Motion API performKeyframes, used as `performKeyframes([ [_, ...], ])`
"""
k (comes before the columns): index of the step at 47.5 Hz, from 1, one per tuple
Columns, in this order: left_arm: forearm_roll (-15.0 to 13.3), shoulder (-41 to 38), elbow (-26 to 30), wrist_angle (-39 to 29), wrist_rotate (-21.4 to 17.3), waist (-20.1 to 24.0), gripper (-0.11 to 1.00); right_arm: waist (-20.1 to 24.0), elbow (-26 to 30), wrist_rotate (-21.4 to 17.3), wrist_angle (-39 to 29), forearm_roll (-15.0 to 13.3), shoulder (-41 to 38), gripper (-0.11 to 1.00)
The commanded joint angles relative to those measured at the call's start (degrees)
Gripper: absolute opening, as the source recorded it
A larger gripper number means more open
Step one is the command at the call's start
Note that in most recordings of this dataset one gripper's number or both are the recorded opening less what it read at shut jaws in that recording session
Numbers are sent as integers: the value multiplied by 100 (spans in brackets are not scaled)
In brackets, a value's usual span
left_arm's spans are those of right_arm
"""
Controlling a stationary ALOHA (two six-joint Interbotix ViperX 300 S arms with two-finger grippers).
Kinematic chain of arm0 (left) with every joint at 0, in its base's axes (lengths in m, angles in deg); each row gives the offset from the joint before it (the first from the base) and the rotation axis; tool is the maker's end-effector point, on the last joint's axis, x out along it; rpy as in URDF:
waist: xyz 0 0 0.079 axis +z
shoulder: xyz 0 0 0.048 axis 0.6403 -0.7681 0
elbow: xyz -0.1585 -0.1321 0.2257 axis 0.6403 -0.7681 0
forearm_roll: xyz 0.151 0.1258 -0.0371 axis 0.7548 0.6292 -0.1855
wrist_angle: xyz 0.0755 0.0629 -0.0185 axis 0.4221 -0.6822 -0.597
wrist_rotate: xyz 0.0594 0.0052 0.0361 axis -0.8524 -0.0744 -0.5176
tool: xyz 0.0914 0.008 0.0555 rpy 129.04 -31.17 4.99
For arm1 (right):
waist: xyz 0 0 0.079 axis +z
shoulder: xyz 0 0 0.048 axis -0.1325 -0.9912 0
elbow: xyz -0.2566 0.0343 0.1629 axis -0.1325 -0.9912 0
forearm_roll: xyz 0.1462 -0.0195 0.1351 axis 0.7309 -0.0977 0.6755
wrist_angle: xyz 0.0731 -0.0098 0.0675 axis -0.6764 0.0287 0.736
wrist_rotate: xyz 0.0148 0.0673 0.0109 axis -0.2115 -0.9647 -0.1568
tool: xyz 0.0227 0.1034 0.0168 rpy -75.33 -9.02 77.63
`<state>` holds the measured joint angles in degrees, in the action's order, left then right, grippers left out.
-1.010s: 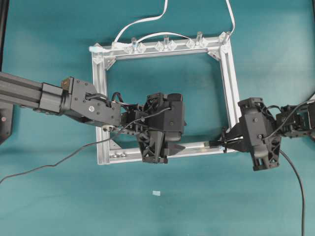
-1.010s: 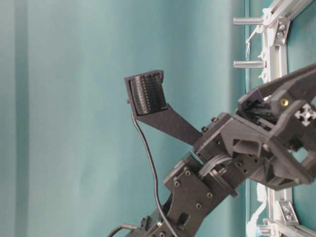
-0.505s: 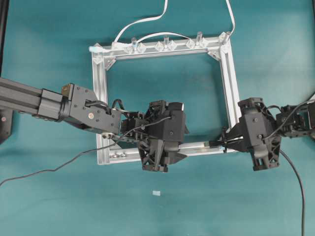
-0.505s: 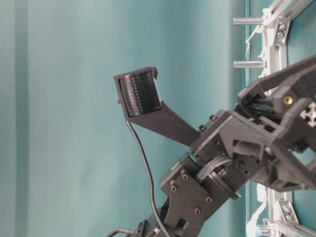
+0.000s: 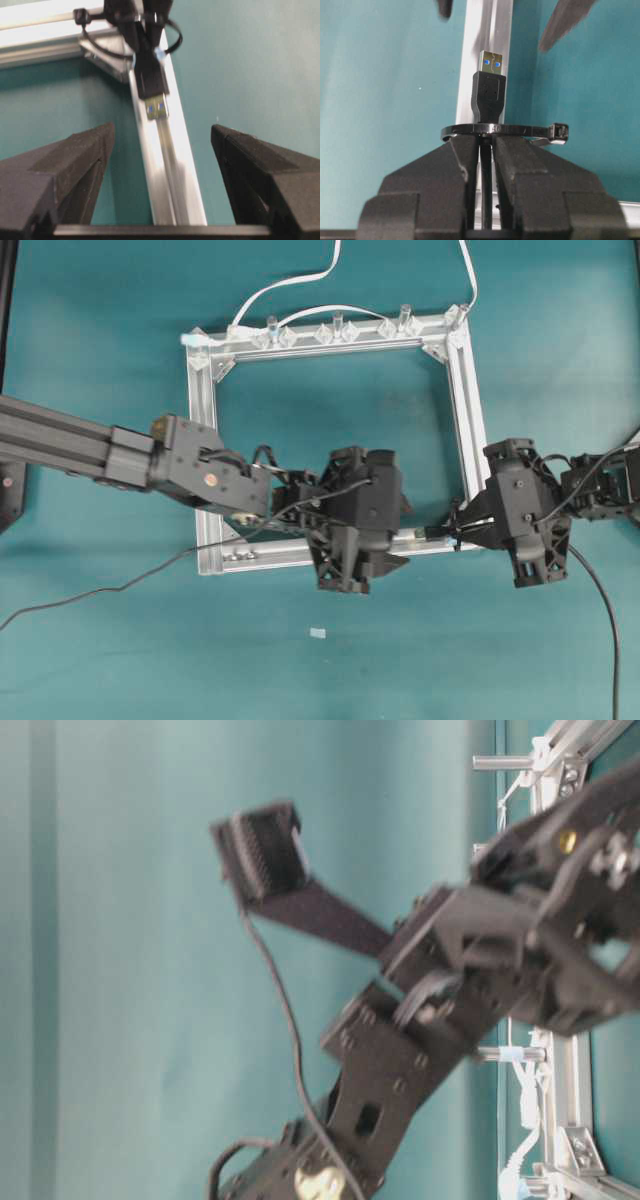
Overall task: Insert the wire through the string loop located on the right side.
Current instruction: 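Grasp the USB plug emerging from the loop with the left gripper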
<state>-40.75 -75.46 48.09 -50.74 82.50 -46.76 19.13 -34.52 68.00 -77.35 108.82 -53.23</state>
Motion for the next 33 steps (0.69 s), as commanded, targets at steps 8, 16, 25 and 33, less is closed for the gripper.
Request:
performKeyframes([
  [8,26,-132,404,53,-35,26,80,9,70,0,53,-9,35,12],
  [16,26,-264,492,53,-26,53,80,9,70,0,53,-9,35,12],
  [25,35,-352,677,26,-35,62,80,9,62,0,53,-9,35,12],
  [33,35,-396,765,0,-35,62,77,9,44,0,53,-9,35,12],
])
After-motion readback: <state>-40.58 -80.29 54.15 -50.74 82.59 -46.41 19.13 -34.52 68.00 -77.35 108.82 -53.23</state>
